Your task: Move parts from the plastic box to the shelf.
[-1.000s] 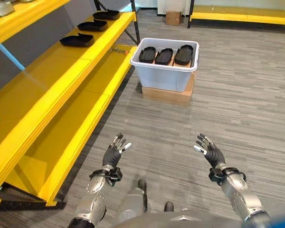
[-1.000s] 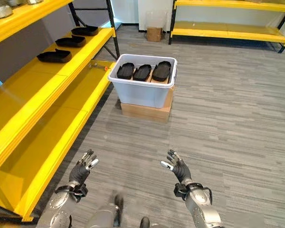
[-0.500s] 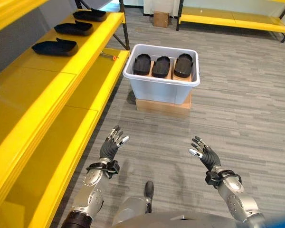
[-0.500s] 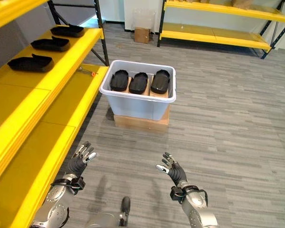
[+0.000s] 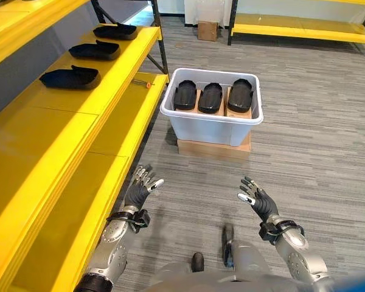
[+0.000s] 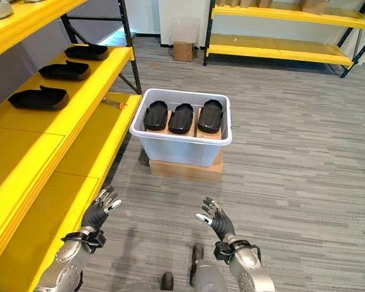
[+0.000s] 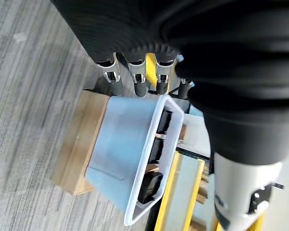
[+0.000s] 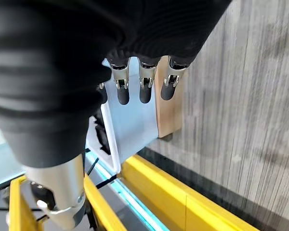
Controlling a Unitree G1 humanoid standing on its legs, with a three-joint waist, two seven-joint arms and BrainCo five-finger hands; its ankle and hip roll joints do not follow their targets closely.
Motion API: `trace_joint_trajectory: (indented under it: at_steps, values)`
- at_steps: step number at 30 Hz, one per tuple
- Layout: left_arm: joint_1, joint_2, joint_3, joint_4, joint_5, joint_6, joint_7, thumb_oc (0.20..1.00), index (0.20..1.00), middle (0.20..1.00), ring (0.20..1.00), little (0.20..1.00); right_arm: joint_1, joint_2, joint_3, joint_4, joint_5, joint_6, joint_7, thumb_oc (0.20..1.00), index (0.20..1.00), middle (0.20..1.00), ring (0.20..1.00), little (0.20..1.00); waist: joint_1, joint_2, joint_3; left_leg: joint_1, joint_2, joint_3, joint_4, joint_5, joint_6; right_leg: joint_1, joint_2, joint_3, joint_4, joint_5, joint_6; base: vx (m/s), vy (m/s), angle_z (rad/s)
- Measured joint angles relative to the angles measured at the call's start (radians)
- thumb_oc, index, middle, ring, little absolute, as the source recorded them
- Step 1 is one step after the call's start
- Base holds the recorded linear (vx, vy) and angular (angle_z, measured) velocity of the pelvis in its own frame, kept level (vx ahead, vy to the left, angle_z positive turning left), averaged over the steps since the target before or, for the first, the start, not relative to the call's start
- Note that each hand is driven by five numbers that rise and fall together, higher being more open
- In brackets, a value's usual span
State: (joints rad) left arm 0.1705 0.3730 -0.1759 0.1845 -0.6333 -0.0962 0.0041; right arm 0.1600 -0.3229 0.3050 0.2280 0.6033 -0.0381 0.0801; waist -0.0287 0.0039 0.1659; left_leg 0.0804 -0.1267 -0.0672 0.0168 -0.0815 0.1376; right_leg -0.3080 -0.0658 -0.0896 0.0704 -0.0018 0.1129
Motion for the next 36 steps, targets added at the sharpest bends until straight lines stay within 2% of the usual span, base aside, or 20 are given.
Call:
trace_joint_trajectory:
  at_steps: [1, 4, 6, 7, 8, 9, 10, 12, 14, 15, 16, 17, 18, 19, 22, 25, 28, 30, 33, 36]
  values:
    - [-0.002, -0.002, 0.001, -0.001, 0.0, -0.001, 0.0, 1.0, 1.0, 1.0, 1.0, 1.0, -0.004, 0.002, -0.002, -0.005, 0.0, 0.0, 0.0, 1.0, 1.0, 1.0, 1.0, 1.0, -0.006, -0.016, -0.002, 0.001, -0.001, -0.001, 0.01, -0.01, 0.008, 0.015, -0.008, -0.003, -0.084, 0.024, 0.011, 0.17, -0.028, 0.23]
    - [0.019, -0.005, -0.004, 0.0, 0.007, -0.001, -0.006, 1.0, 1.0, 1.0, 1.0, 1.0, 0.004, 0.004, -0.002, -0.006, 0.0, 0.0, 0.0, 1.0, 1.0, 1.0, 1.0, 1.0, -0.021, -0.032, -0.008, 0.054, -0.006, -0.034, 0.004, -0.044, -0.021, 0.029, -0.039, -0.007, -0.083, 0.02, 0.025, 0.43, -0.133, 0.31]
    - [0.028, -0.051, -0.018, 0.003, 0.027, 0.001, -0.007, 1.0, 1.0, 1.0, 1.0, 1.0, 0.024, -0.005, -0.012, 0.003, 0.0, 0.005, -0.003, 1.0, 1.0, 1.0, 1.0, 1.0, -0.026, 0.0, -0.037, 0.096, 0.042, -0.069, 0.003, -0.103, -0.042, 0.041, -0.009, -0.02, -0.022, 0.095, -0.018, 0.44, -0.159, 0.48]
    - [0.024, -0.076, -0.035, -0.002, 0.028, 0.001, -0.008, 1.0, 1.0, 1.0, 1.0, 1.0, 0.021, -0.023, -0.012, 0.003, 0.001, 0.01, -0.002, 1.0, 1.0, 1.0, 1.0, 1.0, -0.036, 0.037, -0.06, 0.118, 0.094, -0.1, 0.004, -0.134, -0.065, 0.044, 0.029, -0.039, 0.023, 0.096, -0.022, 0.41, -0.152, 0.56]
    - [0.018, -0.08, -0.038, -0.003, 0.028, 0.001, -0.009, 1.0, 1.0, 1.0, 1.0, 1.0, 0.017, -0.029, -0.012, 0.0, 0.001, 0.01, -0.002, 1.0, 1.0, 1.0, 1.0, 1.0, -0.038, 0.044, -0.069, 0.128, 0.112, -0.108, 0.009, -0.139, -0.076, 0.051, 0.045, -0.046, 0.036, 0.097, -0.032, 0.47, -0.193, 0.48]
    - [0.002, -0.081, -0.038, -0.006, 0.027, 0.0, -0.01, 1.0, 1.0, 1.0, 1.0, 1.0, -0.002, -0.043, -0.013, -0.003, 0.001, 0.009, -0.002, 1.0, 1.0, 1.0, 1.0, 1.0, -0.034, 0.041, -0.073, 0.147, 0.128, -0.097, 0.033, -0.137, -0.102, 0.078, 0.071, -0.052, 0.052, 0.091, -0.117, 0.43, -0.177, 0.27]
    - [-0.007, -0.081, -0.037, -0.005, 0.027, 0.002, -0.007, 1.0, 1.0, 1.0, 1.0, 1.0, -0.018, -0.047, -0.019, -0.002, 0.001, 0.009, -0.003, 1.0, 1.0, 1.0, 1.0, 1.0, -0.035, 0.04, -0.075, 0.141, 0.144, -0.104, 0.075, -0.136, -0.114, 0.09, 0.076, -0.066, 0.062, 0.061, -0.136, 0.39, -0.157, 0.27]
    - [-0.012, -0.08, -0.038, -0.009, 0.027, 0.0, -0.007, 1.0, 1.0, 1.0, 1.0, 1.0, -0.029, -0.051, -0.038, -0.009, 0.003, -0.004, -0.005, 1.0, 1.0, 1.0, 1.0, 1.0, -0.037, 0.028, -0.096, 0.109, 0.149, -0.094, 0.213, -0.136, -0.164, 0.14, 0.093, -0.089, 0.06, 0.04, -0.183, 0.35, -0.151, 0.2]
    - [-0.017, -0.078, -0.037, -0.007, 0.026, 0.0, -0.006, 1.0, 1.0, 1.0, 1.0, 1.0, -0.04, -0.052, -0.037, -0.005, 0.004, -0.009, -0.005, 1.0, 1.0, 1.0, 1.0, 1.0, -0.035, 0.02, -0.098, 0.073, 0.156, -0.082, 0.346, -0.122, -0.193, 0.183, 0.111, -0.091, 0.046, 0.009, -0.188, 0.3, -0.152, 0.01]
    - [-0.02, -0.073, -0.038, -0.008, 0.025, 0.0, -0.006, 1.0, 1.0, 1.0, 1.0, 1.0, -0.043, -0.051, -0.03, -0.009, 0.007, -0.013, -0.005, 1.0, 1.0, 1.0, 1.0, 1.0, -0.036, 0.01, -0.098, 0.01, 0.154, -0.082, 0.497, -0.108, -0.231, 0.211, 0.118, -0.09, 0.028, 0.0, -0.207, 0.18, -0.135, -0.13]
    - [-0.009, -0.072, -0.038, -0.007, 0.024, -0.001, -0.005, 1.0, 1.0, 1.0, 1.0, 1.0, -0.044, -0.051, -0.023, -0.006, 0.011, -0.014, -0.005, 1.0, 1.0, 1.0, 1.0, 1.0, -0.025, 0.0, -0.097, -0.035, 0.146, -0.084, 0.574, -0.091, -0.242, 0.231, 0.128, -0.083, 0.026, -0.019, -0.216, 0.24, -0.18, 0.03]
    - [-0.024, -0.065, -0.046, -0.004, 0.023, 0.001, -0.006, 1.0, 1.0, 1.0, 1.0, 1.0, -0.032, -0.056, -0.024, -0.011, 0.013, -0.02, -0.005, 1.0, 1.0, 1.0, 1.0, 1.0, -0.032, -0.006, -0.093, -0.125, 0.138, -0.081, 0.757, -0.025, -0.275, 0.238, 0.13, -0.091, 0.019, -0.026, -0.245, 0.17, -0.108, -0.09]
    - [-0.02, -0.065, -0.047, -0.004, 0.021, 0.0, -0.005, 1.0, 1.0, 1.0, 1.0, 1.0, -0.03, -0.057, -0.021, -0.001, 0.013, -0.018, -0.007, 1.0, 1.0, 1.0, 1.0, 1.0, -0.025, -0.008, -0.086, -0.161, 0.141, -0.076, 0.819, -0.013, -0.275, 0.256, 0.134, -0.086, 0.013, -0.027, -0.247, 0.12, -0.06, 0.09]
    - [-0.024, -0.053, -0.046, -0.004, 0.019, 0.0, -0.005, 1.0, 1.0, 1.0, 1.0, 1.0, -0.021, -0.052, -0.014, 0.003, 0.013, -0.017, -0.012, 1.0, 1.0, 1.0, 1.0, 1.0, -0.015, -0.038, -0.07, -0.217, 0.141, -0.037, 0.851, -0.037, -0.234, 0.288, 0.131, -0.067, -0.013, -0.045, -0.267, 0.11, -0.029, -0.08]
    - [-0.014, -0.048, -0.048, -0.003, 0.017, 0.005, -0.004, 1.0, 1.0, 1.0, 1.0, 1.0, -0.015, -0.047, -0.021, -0.002, 0.014, -0.019, -0.026, 1.0, 1.0, 1.0, 1.0, 1.0, 0.001, -0.059, -0.052, -0.311, 0.135, 0.013, 0.781, -0.068, -0.208, 0.332, 0.124, -0.063, -0.042, -0.036, -0.26, 0.18, 0.026, -0.18]
    - [-0.007, -0.044, -0.044, -0.004, 0.017, 0.005, -0.003, 1.0, 1.0, 1.0, 1.0, 1.0, -0.007, -0.05, -0.022, -0.004, 0.014, -0.021, -0.032, 1.0, 1.0, 1.0, 1.0, 1.0, 0.014, -0.068, -0.039, -0.355, 0.147, 0.04, 0.479, -0.059, -0.184, 0.383, 0.122, -0.057, -0.072, -0.037, -0.248, 0.27, 0.113, -0.08]
    - [-0.005, -0.045, -0.041, 0.001, 0.018, 0.004, -0.002, 1.0, 1.0, 1.0, 1.0, 1.0, -0.012, -0.052, -0.023, 0.004, 0.013, -0.022, -0.037, 1.0, 1.0, 1.0, 1.0, 1.0, 0.025, -0.06, -0.032, -0.326, 0.189, 0.004, 0.138, 0.04, -0.197, 0.419, 0.128, -0.028, -0.096, -0.048, -0.218, 0.25, 0.15, -0.19]
    - [0.0, -0.044, -0.037, 0.004, 0.018, 0.004, -0.002, 1.0, 1.0, 1.0, 1.0, 1.0, -0.007, -0.052, -0.024, 0.006, 0.011, -0.022, -0.037, 1.0, 1.0, 1.0, 1.0, 1.0, 0.034, -0.042, -0.028, -0.301, 0.222, -0.044, 0.034, 0.094, -0.203, 0.452, 0.138, -0.006, -0.101, -0.063, -0.208, 0.23, 0.183, -0.34]
    - [0.004, -0.045, -0.039, 0.005, 0.018, 0.004, -0.001, 1.0, 1.0, 1.0, 1.0, 1.0, 0.008, -0.054, -0.029, 0.006, 0.011, -0.022, -0.037, 1.0, 1.0, 1.0, 1.0, 1.0, 0.023, -0.029, -0.029, -0.272, 0.239, -0.028, 0.041, 0.107, -0.194, 0.489, 0.128, 0.015, -0.112, -0.087, -0.186, 0.25, 0.226, -0.23]
    - [0.0, -0.042, -0.039, -0.001, 0.019, 0.003, -0.004, 1.0, 1.0, 1.0, 1.0, 1.0, 0.033, -0.049, -0.031, -0.005, 0.011, -0.021, -0.03, 1.0, 1.0, 1.0, 1.0, 1.0, 0.018, -0.024, -0.048, -0.214, 0.2, 0.039, 0.004, 0.206, -0.179, 0.503, 0.066, 0.039, -0.071, -0.15, -0.116, 0.21, 0.233, -0.19]
